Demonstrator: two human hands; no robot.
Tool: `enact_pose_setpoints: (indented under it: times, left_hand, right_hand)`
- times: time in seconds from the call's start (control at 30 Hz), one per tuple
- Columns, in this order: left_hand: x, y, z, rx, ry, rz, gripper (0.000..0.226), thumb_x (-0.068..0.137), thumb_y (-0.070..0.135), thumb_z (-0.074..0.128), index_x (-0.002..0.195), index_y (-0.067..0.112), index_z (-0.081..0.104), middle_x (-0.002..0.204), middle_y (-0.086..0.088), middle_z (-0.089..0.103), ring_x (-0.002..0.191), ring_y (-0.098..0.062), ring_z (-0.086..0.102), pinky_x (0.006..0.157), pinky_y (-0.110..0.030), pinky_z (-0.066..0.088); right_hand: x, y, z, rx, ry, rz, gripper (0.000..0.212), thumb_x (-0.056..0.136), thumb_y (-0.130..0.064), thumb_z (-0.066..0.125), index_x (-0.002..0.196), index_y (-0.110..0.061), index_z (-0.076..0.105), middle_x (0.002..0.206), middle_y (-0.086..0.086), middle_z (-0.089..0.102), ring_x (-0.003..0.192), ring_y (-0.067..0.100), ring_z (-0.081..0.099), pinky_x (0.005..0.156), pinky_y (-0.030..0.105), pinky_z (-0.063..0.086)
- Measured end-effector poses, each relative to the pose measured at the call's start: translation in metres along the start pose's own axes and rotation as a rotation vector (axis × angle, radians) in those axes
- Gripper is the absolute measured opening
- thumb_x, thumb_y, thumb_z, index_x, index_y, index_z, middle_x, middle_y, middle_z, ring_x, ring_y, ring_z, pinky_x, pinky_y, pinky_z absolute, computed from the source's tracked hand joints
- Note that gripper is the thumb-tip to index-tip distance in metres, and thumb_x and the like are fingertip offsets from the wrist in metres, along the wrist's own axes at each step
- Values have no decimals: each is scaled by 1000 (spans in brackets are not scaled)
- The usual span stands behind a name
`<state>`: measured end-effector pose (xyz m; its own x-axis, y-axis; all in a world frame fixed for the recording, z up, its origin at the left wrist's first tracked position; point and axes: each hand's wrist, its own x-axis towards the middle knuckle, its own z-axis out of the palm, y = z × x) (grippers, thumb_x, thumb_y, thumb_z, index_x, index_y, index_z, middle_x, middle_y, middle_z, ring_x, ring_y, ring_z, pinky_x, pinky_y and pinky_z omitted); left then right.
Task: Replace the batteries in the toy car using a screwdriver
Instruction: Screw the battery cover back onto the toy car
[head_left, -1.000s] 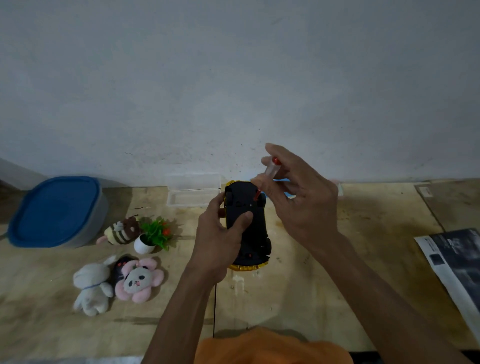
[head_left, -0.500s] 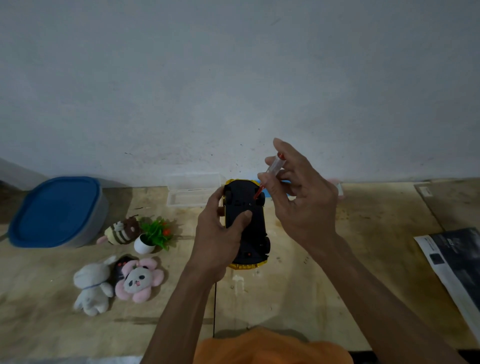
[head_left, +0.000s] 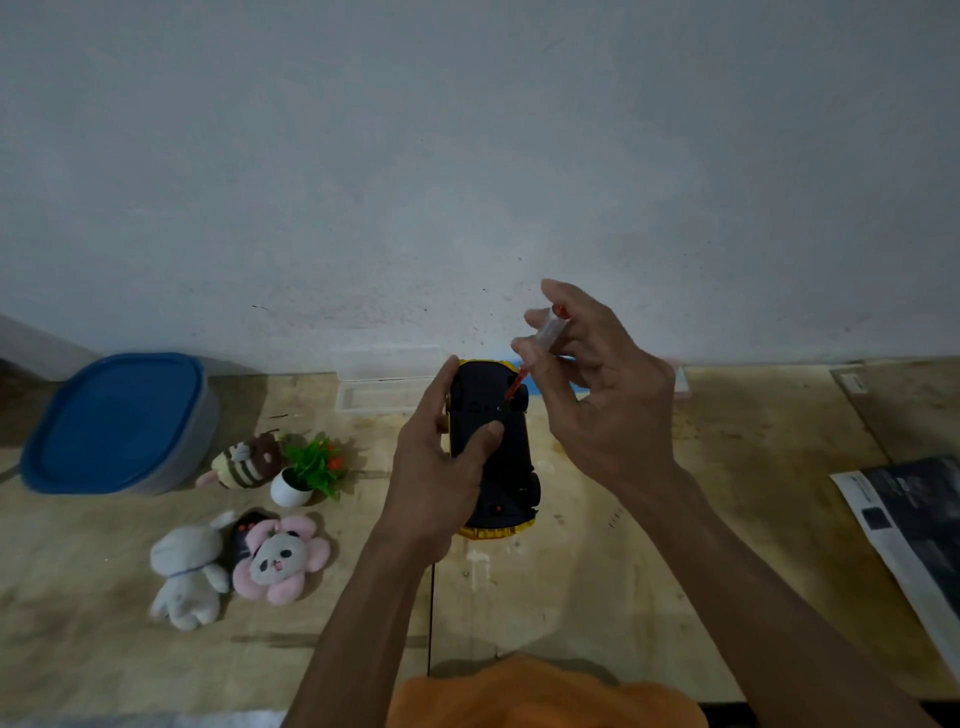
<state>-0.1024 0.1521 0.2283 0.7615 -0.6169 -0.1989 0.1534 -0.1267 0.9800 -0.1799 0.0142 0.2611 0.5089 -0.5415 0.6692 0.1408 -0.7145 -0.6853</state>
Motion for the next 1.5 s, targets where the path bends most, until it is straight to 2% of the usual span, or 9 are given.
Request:
enact_pose_setpoints:
  times: [0.17,0.33,0.43,0.57,0.67,0.83,1.13,1.37,1.5]
  left_hand:
    - [1,-3,0,23,-14,15,70,94,11,68,149,43,38,117,15,53,100,-4,63,64,-17,59]
    - [2,-8,-5,14,15,-27,71,93,15,70,147,50,39,125,7,56,117,-25,61,85,-47,61]
    - [2,-10,-7,-57,10,-89,78,93,13,70,149,52,32,119,1,60,106,-23,68,77,-44,64]
    - [4,-16,-13,-200,17,-216,74,90,10,72,149,38,39,118,-1,66,97,-24,73,78,-48,62]
    - [4,-26,-21,-420,-8,-302,64,81,10,74,140,25,54,124,-15,69,100,-33,73,80,-50,61]
    - [-6,-45,-26,-714,-29,-382,55,86,9,64,140,14,55,106,-13,72,82,-28,73,67,-40,60]
    - [-17,-50,-36,-616,-66,-290,60,86,7,62,140,32,51,121,-14,70,105,-45,67,77,-47,61]
    - [-30,-64,-58,-226,-29,-118,85,91,4,70,148,53,32,140,12,57,115,-12,67,84,-40,61]
    - [-32,-69,-69,11,-32,-97,83,95,11,67,148,60,25,130,33,47,110,14,57,91,-29,57]
  right_hand:
    - [-1,3,1,-140,39,-122,45,78,-15,84,116,2,67,95,14,74,80,18,71,74,27,62]
    - [-4,2,3,37,20,74,43,82,-18,82,119,-14,62,96,-1,72,84,12,73,77,26,62]
    - [-4,1,2,117,65,208,44,82,-16,82,121,-9,61,94,-7,69,86,9,72,78,29,62]
    - [-6,0,-7,225,211,382,45,81,-8,82,119,-16,59,94,9,73,85,20,75,77,45,63]
    - [-12,0,-13,285,259,474,45,81,-7,81,120,-11,59,94,14,73,86,24,75,74,41,64]
    - [-27,0,-19,345,307,590,44,81,-11,79,121,-12,60,94,22,69,81,31,75,68,37,64]
    - [-50,-10,-14,303,332,663,44,82,-9,80,121,-12,61,98,17,71,81,32,75,67,37,64]
    - [-75,-28,-4,337,337,759,44,82,-3,76,123,-8,59,91,-6,75,79,23,75,67,38,63]
    - [-91,-36,4,403,391,843,41,77,-12,79,112,-21,62,85,3,73,78,27,74,66,37,61]
